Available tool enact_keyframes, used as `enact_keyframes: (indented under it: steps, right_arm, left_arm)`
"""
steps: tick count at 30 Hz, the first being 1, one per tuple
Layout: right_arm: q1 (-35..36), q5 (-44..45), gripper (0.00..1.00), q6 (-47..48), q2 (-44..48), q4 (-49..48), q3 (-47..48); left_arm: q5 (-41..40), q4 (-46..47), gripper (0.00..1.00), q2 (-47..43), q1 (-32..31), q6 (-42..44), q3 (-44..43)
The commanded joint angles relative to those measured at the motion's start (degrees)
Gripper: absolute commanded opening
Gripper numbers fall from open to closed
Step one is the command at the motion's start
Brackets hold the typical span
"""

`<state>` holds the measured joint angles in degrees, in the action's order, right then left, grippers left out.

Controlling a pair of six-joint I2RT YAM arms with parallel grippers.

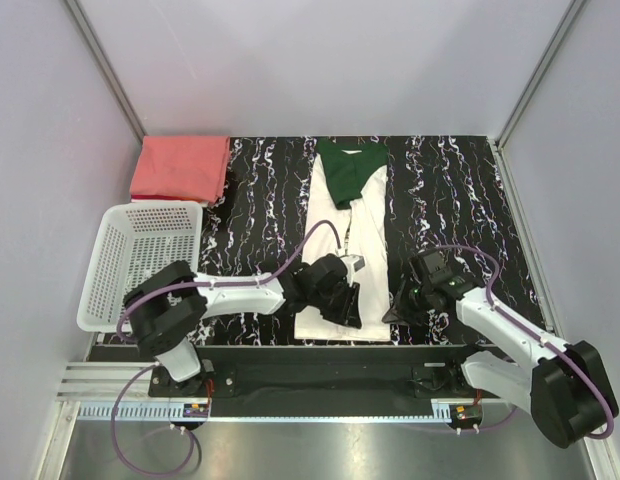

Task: Fold and stack the t-shirts
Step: Fold the tshirt

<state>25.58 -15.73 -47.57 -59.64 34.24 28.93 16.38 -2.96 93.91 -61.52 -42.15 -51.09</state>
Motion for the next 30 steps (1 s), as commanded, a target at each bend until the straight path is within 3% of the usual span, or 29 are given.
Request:
enact_keyframes:
  steps: [1, 14, 19, 22, 27, 30]
  right_arm:
    - [1.05, 1.04, 0.07, -4.02, 0.75, -1.37, -0.62]
    - [12.11, 7.2, 0.02, -11.84, -8.91, -0.75, -0.54]
    - [13.62, 9.65, 0.01, -13.51, -9.54, 1.26, 1.39]
    - [13.62, 12.55, 0.04, -12.9, -6.82, 6.88, 5.69]
    - [13.53, 13.88, 0.21, -12.81, -5.31, 11.81, 9.83]
    - [13.53, 16.94, 0.23, -12.9, -7.68, 14.01, 9.22]
  left_arm:
    - [1.46, 3.49, 0.27, 2.15, -0.18, -0.82, 1.95]
    - [2.69, 3.84, 0.3, 0.41, -0.27, -2.15, 3.28]
    - [1.73, -1.69, 0.31, -3.81, -0.18, 0.4, 0.64]
    - [0.5, -4.85, 0.34, -7.85, -0.1, 1.89, 0.64]
    - [-0.73, -7.67, 0.37, -16.02, 2.88, 2.86, 5.8]
    - [-4.41, -9.94, 0.43, -21.47, 4.82, 3.22, 10.72]
